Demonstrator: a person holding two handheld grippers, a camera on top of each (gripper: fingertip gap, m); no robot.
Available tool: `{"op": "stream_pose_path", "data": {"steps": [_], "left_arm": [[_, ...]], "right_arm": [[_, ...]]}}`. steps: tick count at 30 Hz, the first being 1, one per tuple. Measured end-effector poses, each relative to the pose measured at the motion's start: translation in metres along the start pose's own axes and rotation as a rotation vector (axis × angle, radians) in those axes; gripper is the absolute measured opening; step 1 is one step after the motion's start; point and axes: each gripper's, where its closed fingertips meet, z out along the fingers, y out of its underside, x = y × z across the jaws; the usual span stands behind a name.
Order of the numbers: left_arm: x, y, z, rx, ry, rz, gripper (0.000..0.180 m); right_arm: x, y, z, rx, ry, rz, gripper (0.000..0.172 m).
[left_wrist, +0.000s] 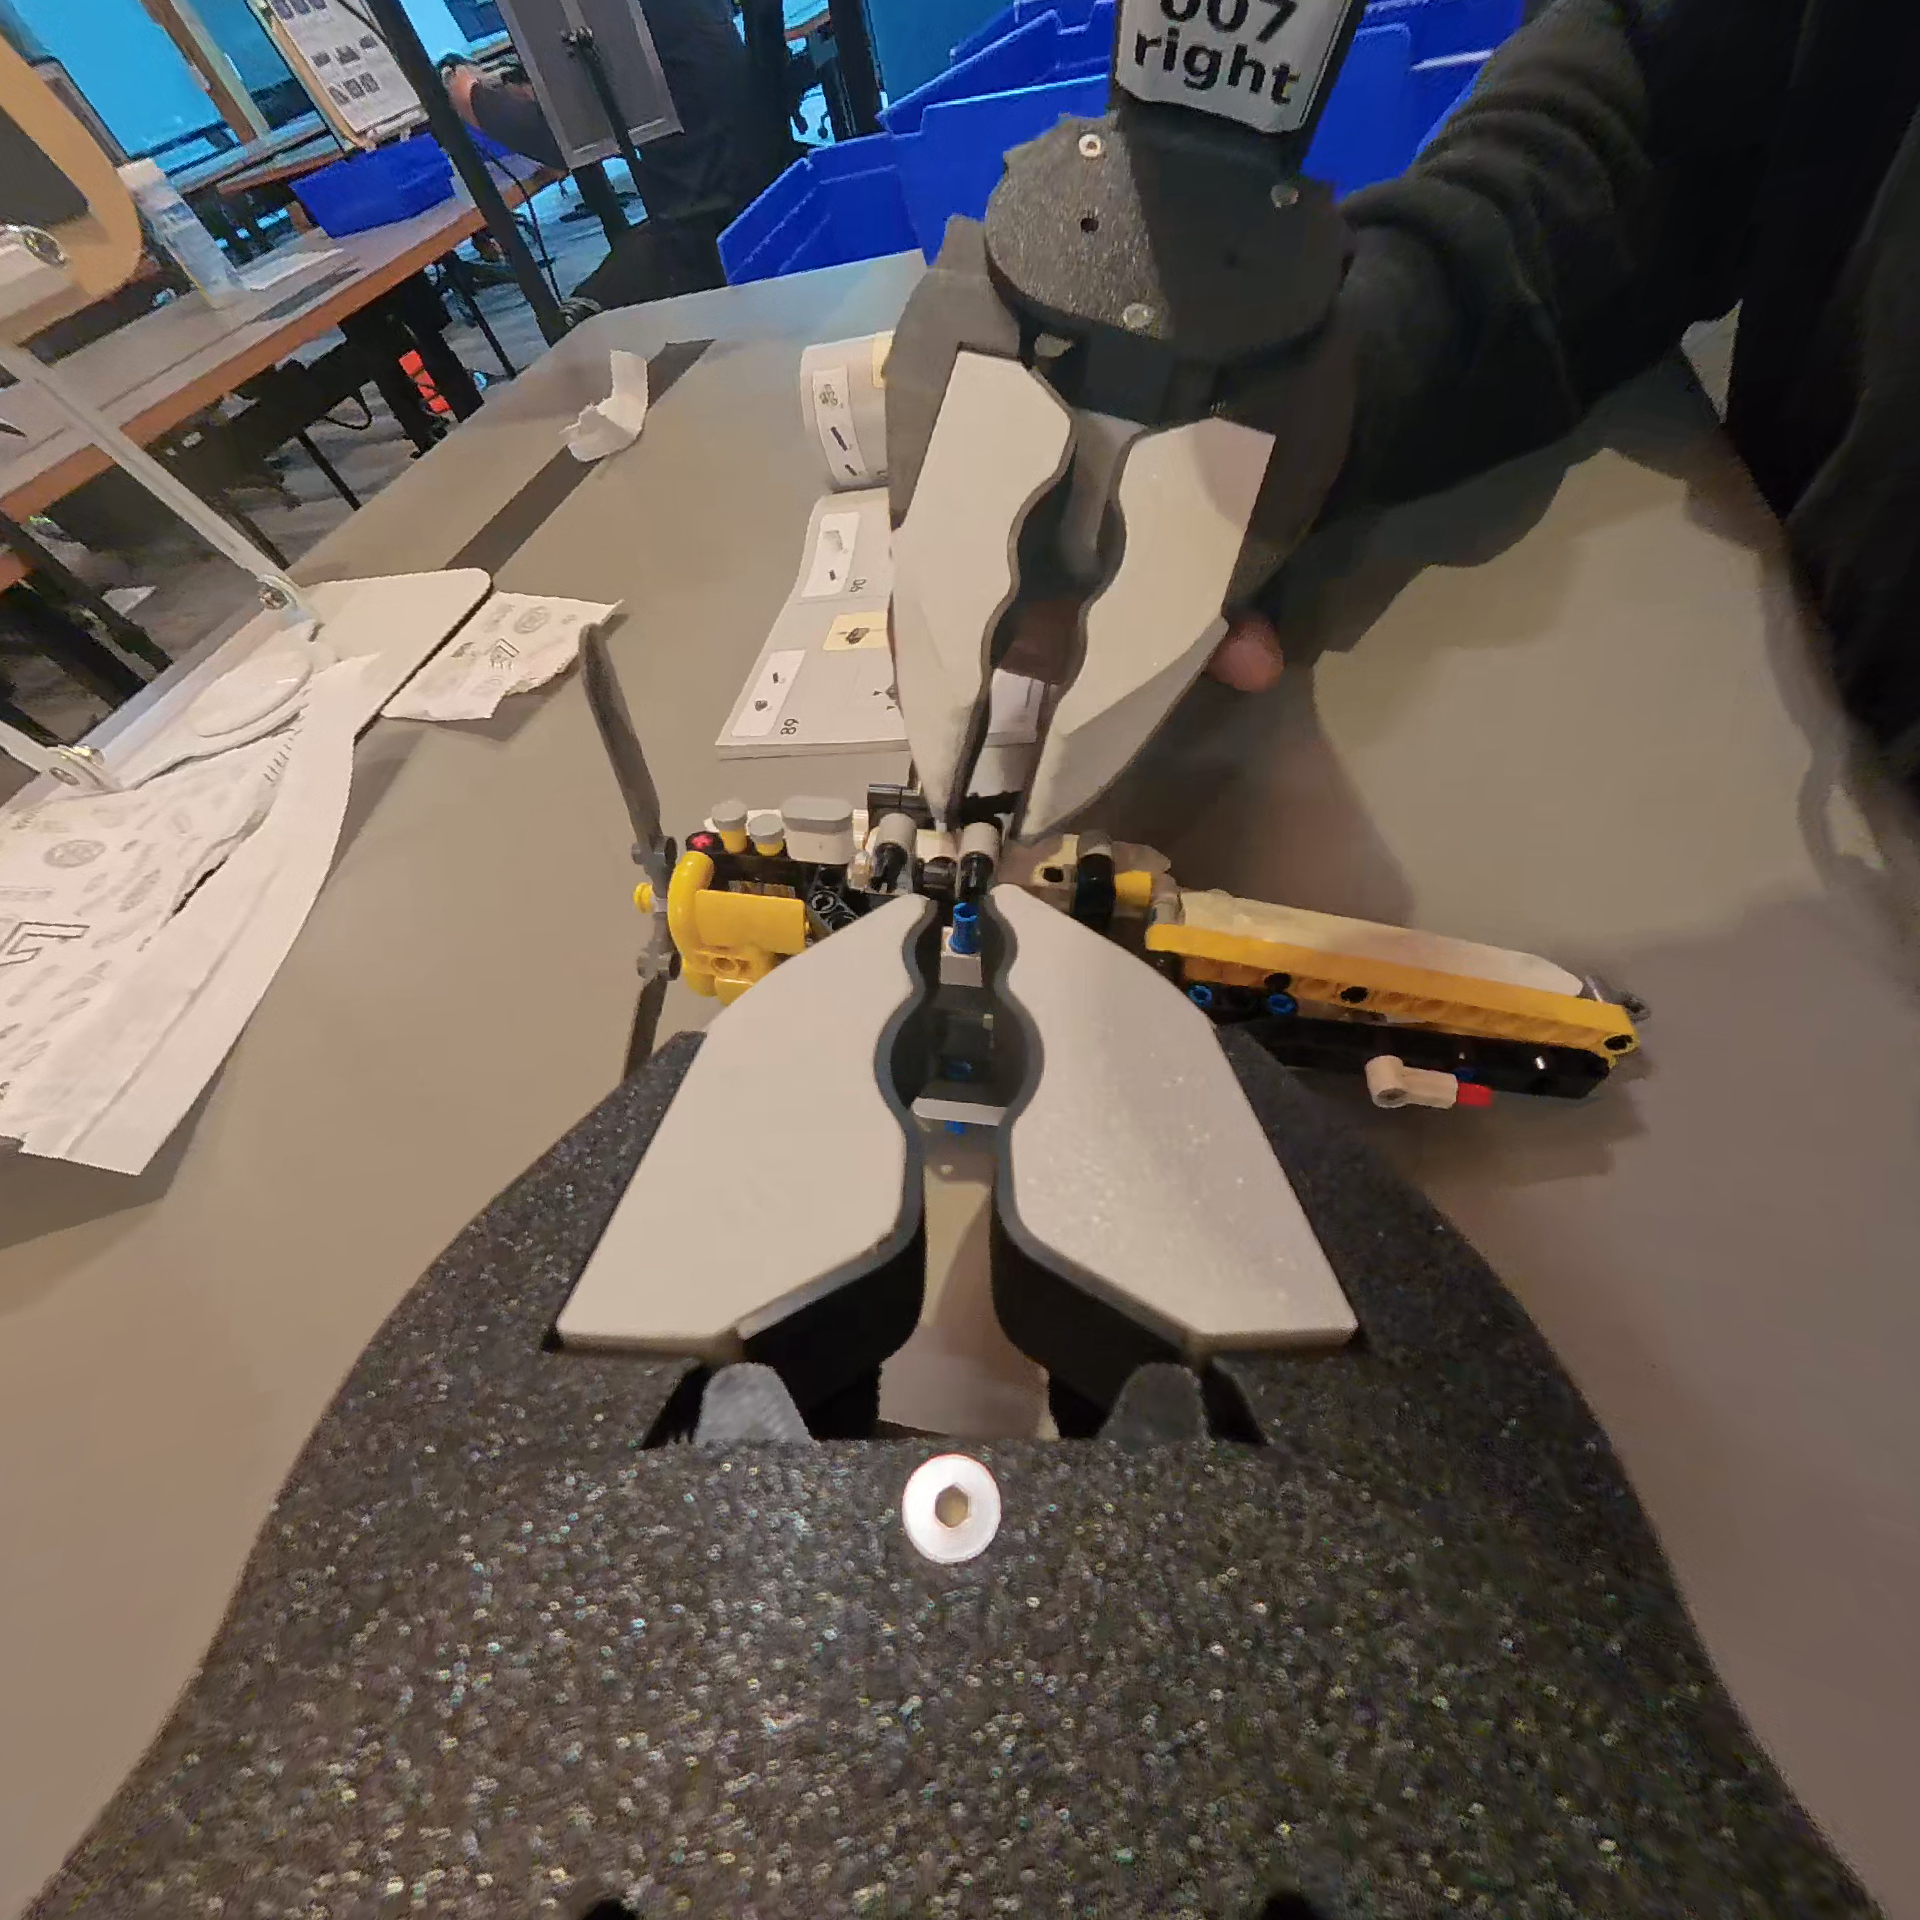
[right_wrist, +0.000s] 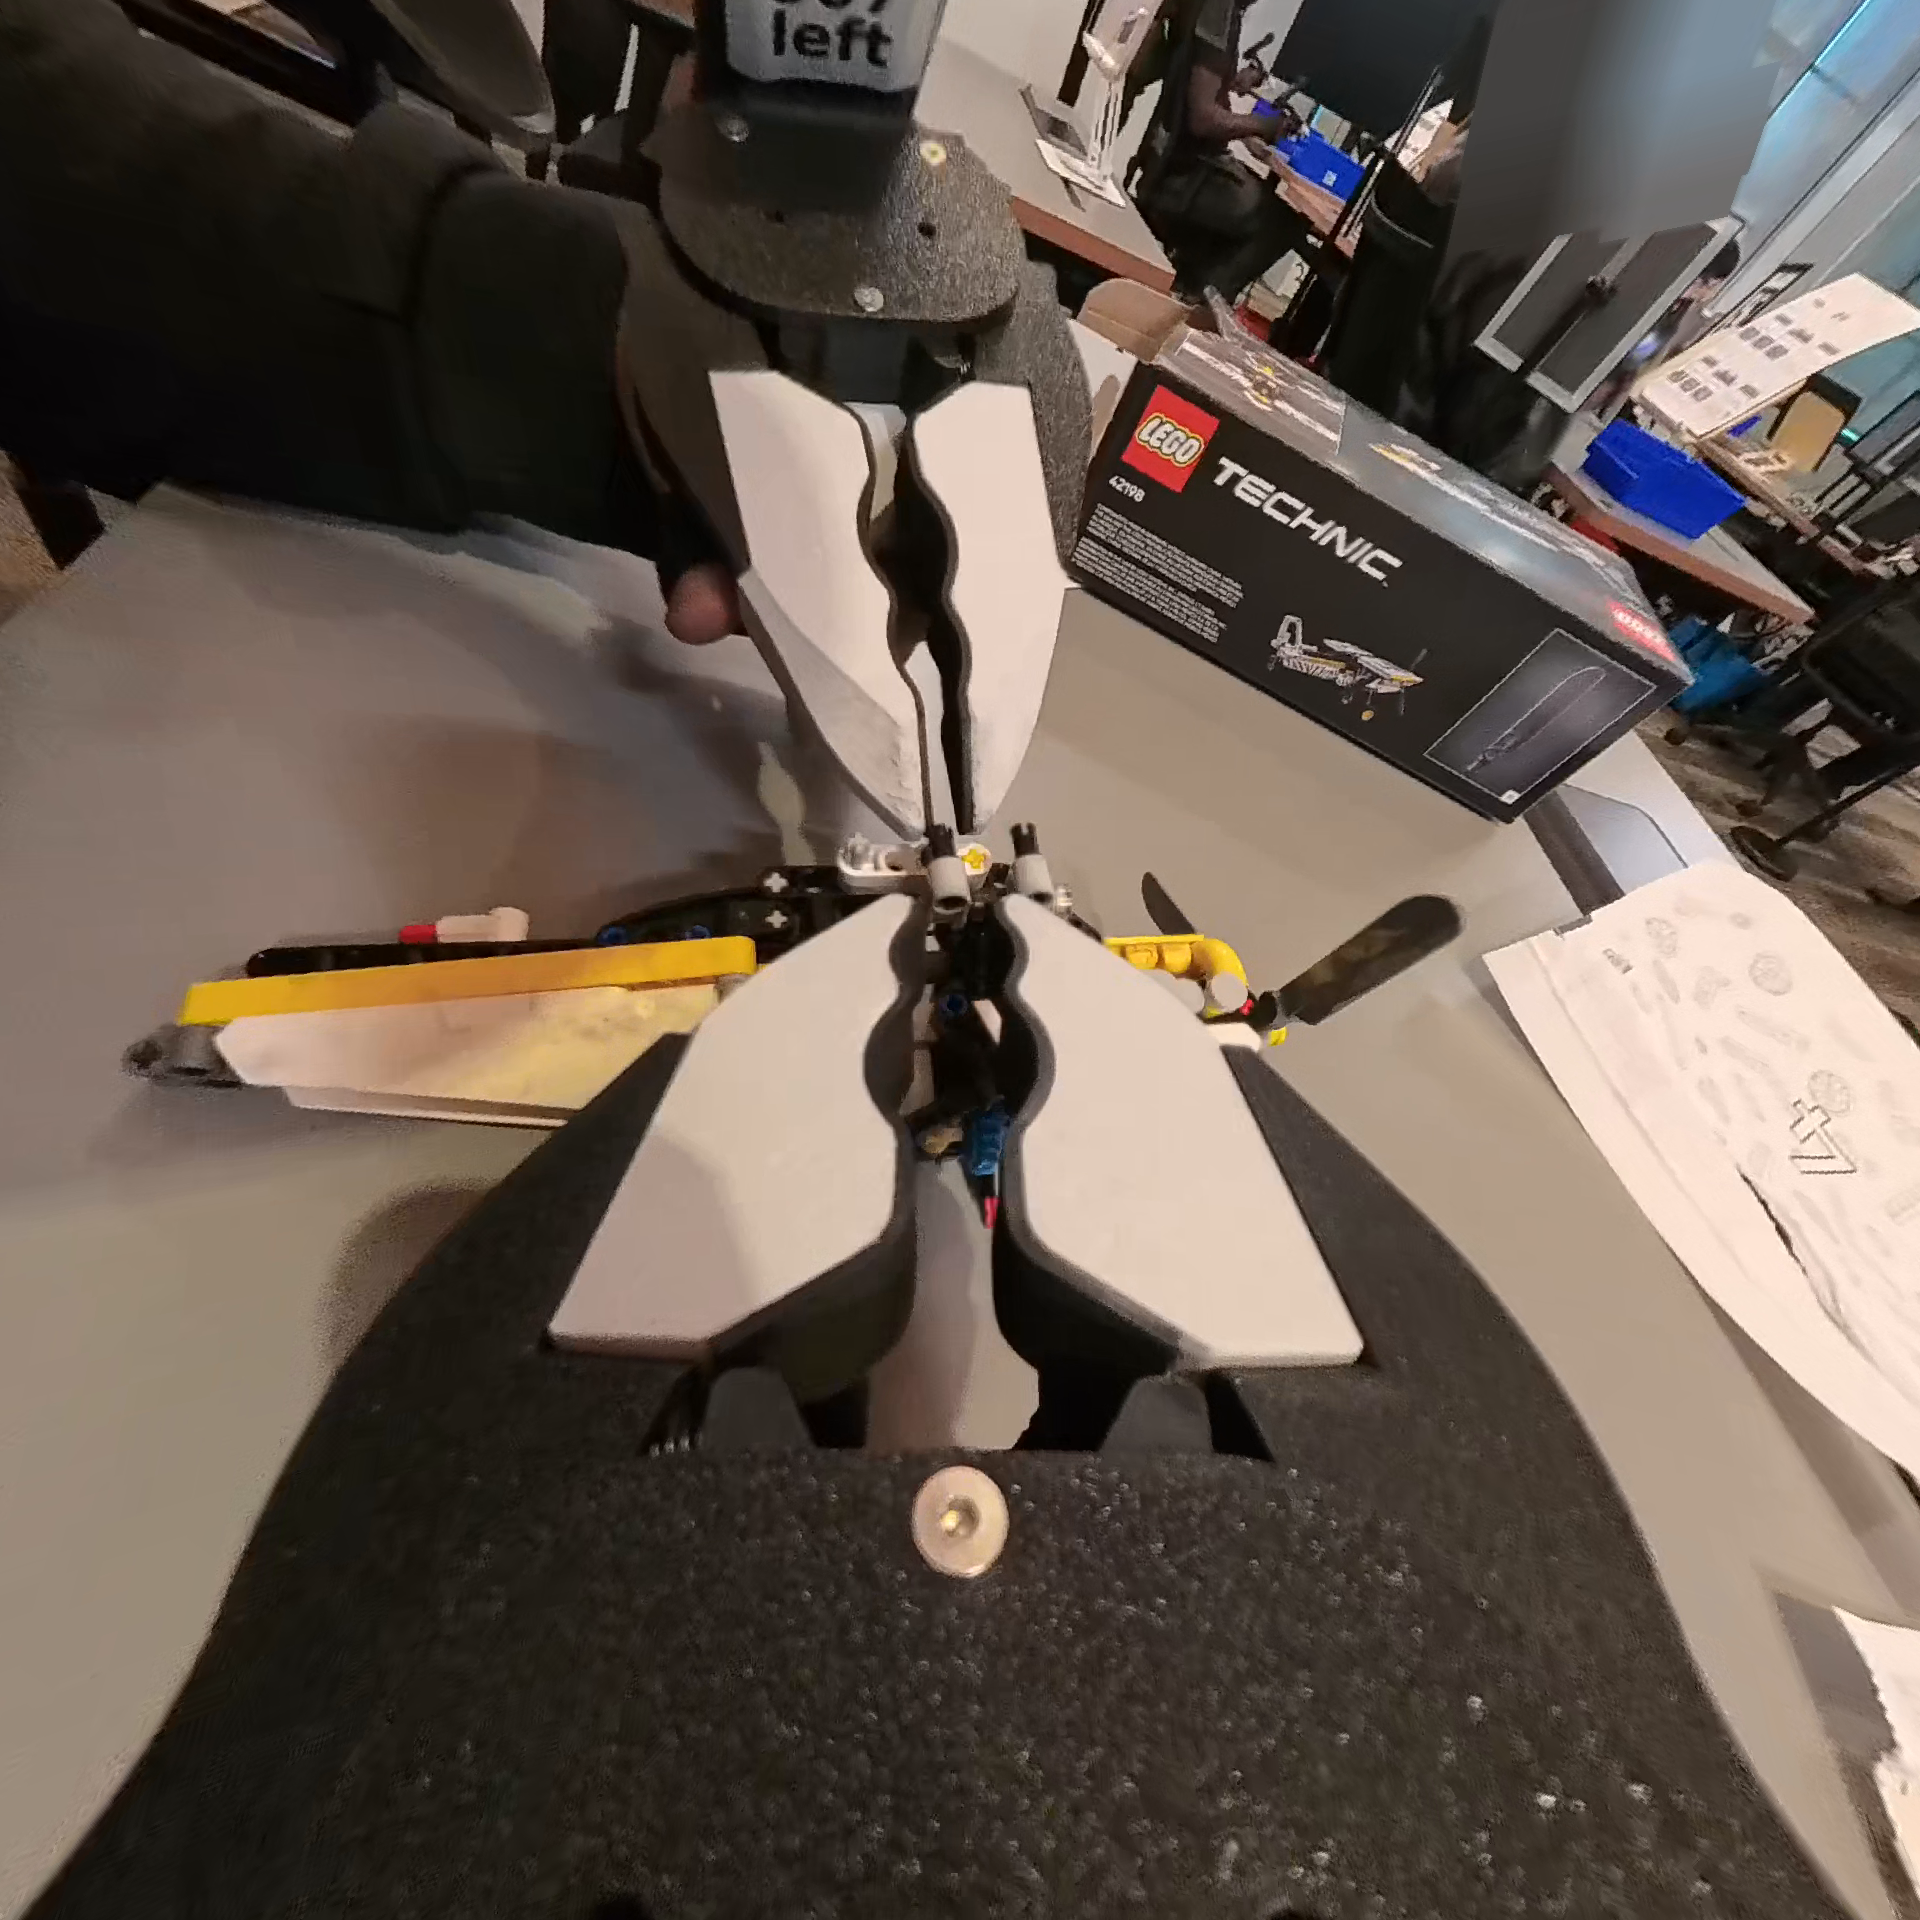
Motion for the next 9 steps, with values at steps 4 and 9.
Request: {"op": "stream_pose_path", "data": {"steps": [4, 9], "left_arm": [[-0.0003, -0.0009, 0.0022, -0.007, -0.022, 0.035, 0.008], [0.0014, -0.0016, 0.0046, -0.016, -0.029, 0.066, 0.006]], "right_arm": [[0.0007, 0.0001, 0.0019, -0.006, 0.001, -0.026, 0.008], [0.0008, -0.0011, 0.0028, -0.006, 0.007, -0.064, 0.007]]}}
